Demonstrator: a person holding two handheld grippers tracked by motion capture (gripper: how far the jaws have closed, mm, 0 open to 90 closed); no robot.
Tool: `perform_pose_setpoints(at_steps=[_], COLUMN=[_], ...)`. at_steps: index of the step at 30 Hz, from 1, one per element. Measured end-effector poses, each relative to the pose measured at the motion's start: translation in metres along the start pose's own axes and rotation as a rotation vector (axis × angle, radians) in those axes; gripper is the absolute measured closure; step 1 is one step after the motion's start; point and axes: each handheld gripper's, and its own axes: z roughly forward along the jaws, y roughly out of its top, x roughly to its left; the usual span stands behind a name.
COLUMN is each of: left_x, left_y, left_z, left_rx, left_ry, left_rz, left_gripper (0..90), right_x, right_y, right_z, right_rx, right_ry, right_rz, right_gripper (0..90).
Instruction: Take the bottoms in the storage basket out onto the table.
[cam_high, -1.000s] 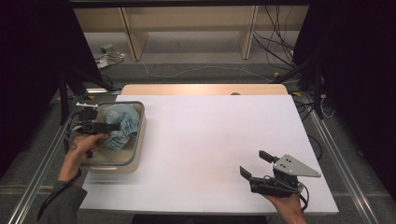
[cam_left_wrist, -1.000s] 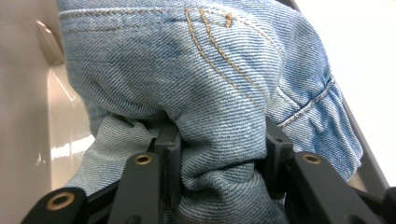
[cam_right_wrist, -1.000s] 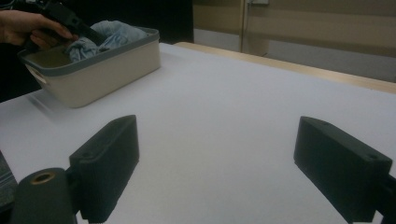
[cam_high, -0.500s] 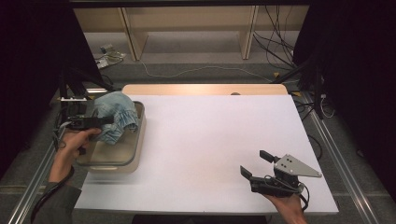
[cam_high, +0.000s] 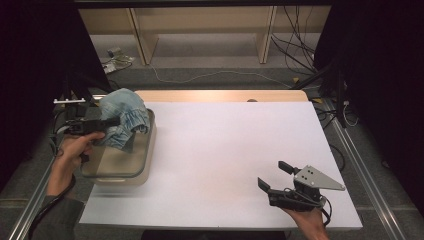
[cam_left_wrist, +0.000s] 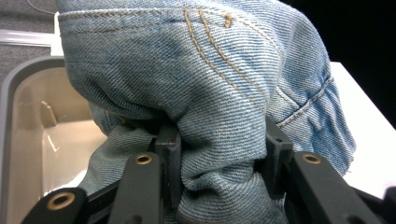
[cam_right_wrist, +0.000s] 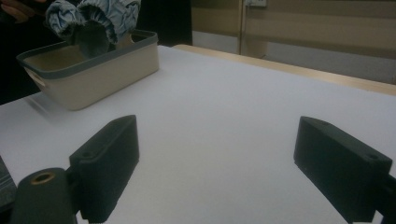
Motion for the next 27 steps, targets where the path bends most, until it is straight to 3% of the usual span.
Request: perform_pose_setpoints(at_steps=[16, 27], left_x=[-0.010, -0.018], left_y=[0.005, 0.008], left_z=[-0.005, -0.011], left_rx=[-0.043, -0.094], left_ry=[-0.073, -0.167], left_rz=[-0.003, -0.020], left_gripper=[59.8, 59.7], right_x=[0.000, 0.000], right_y=[0.000, 0.000], right_z=[0.000, -0.001], right_rx=[-0.001, -0.004], right_ry=[0.000, 0.000], right_rz=[-0.001, -0.002], right_gripper=[15.3, 15.3])
